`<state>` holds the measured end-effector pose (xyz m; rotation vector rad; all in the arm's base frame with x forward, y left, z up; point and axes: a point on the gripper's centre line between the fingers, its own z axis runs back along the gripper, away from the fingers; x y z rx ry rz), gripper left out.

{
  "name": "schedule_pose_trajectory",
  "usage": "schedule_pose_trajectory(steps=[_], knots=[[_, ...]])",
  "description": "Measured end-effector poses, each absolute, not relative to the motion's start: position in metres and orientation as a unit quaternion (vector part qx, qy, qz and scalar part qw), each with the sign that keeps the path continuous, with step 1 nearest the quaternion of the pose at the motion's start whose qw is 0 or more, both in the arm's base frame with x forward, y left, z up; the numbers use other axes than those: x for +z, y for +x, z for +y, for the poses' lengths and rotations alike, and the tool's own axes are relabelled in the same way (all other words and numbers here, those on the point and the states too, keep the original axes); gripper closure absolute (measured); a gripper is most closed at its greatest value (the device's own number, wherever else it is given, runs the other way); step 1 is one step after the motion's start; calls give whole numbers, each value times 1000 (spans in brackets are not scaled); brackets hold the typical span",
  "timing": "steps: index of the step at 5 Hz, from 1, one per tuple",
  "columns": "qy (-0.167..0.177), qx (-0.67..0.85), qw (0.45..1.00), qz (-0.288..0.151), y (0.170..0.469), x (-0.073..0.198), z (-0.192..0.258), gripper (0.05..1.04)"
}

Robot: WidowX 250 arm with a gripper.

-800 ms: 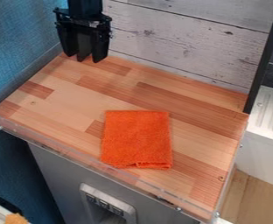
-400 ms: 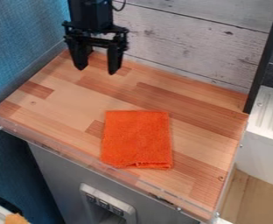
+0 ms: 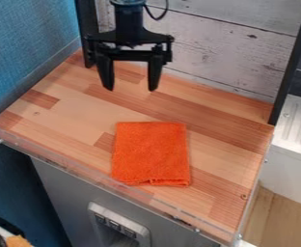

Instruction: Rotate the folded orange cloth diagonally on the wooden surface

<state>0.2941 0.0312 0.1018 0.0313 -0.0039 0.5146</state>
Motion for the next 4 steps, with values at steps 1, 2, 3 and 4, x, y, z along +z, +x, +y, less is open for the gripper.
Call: schedule_pose_trajectory(steps=[1,2,3,4], knots=[[18,315,949,-19,287,104,15,84],[16,364,931,-22,279,102,7,84],[17,398,917,-18,275,98,2,141],[13,421,907,-20,273,92,-3,425]])
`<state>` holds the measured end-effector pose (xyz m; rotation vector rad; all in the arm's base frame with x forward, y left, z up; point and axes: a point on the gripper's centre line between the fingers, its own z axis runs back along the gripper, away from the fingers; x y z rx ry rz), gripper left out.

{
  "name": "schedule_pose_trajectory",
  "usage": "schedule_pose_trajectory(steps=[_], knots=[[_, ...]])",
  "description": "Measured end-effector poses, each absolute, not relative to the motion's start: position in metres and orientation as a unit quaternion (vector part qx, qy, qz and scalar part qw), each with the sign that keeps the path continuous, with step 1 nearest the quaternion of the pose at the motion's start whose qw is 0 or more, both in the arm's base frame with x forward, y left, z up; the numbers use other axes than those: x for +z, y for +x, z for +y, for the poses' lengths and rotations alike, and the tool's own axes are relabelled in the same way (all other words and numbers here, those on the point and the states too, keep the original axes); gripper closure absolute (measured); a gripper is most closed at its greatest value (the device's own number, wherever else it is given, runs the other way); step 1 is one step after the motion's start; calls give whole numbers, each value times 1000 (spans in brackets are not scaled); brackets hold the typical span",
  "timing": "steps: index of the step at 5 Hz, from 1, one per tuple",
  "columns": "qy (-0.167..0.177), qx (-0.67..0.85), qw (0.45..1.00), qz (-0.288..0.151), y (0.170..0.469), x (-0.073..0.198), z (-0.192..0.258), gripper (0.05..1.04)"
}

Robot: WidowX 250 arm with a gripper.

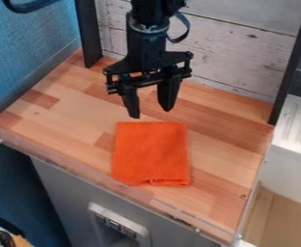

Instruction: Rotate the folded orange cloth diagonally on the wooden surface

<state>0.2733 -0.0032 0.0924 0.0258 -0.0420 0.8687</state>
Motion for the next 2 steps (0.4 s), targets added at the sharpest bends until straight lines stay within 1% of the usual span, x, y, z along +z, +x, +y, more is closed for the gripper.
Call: schedule_pose_trajectory(steps=[1,2], knots=[[12,438,899,-10,272,79,-5,725],[14,444,896,2,271,61,-6,933]])
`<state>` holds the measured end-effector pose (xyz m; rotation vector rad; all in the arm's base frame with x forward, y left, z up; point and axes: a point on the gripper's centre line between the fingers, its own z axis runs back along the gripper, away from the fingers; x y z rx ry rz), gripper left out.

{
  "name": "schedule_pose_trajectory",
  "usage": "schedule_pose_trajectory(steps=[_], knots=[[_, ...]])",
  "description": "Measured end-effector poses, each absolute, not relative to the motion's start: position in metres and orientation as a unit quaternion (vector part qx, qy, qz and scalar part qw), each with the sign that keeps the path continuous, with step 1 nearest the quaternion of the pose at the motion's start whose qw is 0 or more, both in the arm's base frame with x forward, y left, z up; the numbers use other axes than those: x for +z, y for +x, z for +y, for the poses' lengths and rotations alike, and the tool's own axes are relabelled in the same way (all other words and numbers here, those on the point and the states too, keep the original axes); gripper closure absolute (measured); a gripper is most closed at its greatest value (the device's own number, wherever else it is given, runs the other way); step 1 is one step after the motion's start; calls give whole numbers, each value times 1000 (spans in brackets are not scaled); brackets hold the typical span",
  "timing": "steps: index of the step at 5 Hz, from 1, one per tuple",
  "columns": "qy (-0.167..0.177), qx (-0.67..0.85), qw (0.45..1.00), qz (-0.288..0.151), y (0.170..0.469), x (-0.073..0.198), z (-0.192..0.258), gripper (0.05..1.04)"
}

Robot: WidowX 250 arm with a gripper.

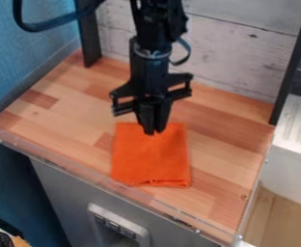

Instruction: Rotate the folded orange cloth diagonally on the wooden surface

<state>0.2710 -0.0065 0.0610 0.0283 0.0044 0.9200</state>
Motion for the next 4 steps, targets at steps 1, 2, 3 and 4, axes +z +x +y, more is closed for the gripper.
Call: schedule_pose_trajectory(steps=[1,2,3,4], knots=[[14,446,895,10,269,52,-7,1017],[14,449,893,22,269,40,-3,1020],[10,450,893,28,271,32,0,1020],[3,449,893,30,273,26,-1,1020]])
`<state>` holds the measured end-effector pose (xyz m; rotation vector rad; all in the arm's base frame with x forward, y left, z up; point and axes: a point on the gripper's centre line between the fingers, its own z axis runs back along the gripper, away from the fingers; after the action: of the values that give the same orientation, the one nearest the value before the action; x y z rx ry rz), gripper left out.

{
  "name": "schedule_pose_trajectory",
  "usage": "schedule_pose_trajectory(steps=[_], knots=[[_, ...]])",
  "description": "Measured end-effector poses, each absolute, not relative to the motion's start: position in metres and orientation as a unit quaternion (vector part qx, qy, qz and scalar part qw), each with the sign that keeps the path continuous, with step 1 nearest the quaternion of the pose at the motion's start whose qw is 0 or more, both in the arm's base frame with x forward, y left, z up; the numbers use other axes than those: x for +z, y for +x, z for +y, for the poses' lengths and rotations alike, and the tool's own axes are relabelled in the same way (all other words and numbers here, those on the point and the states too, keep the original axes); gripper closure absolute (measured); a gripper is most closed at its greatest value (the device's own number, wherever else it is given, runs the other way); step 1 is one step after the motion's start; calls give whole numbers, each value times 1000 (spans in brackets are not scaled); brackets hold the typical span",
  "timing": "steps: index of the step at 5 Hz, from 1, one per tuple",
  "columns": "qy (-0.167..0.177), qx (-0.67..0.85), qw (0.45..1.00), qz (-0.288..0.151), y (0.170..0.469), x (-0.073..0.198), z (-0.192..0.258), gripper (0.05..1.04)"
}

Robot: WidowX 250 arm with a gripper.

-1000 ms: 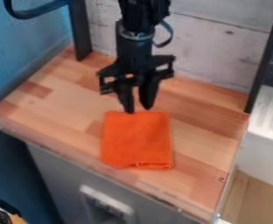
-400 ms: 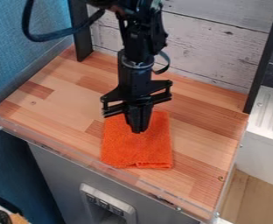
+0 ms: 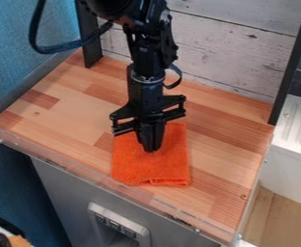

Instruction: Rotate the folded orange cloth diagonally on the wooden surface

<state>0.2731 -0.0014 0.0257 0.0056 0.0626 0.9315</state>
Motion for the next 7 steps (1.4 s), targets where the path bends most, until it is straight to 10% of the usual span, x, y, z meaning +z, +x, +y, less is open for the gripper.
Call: schedule_pose_trajectory(steps=[7], knots=[[-19,150,988,-22,273,8,-44,1020]])
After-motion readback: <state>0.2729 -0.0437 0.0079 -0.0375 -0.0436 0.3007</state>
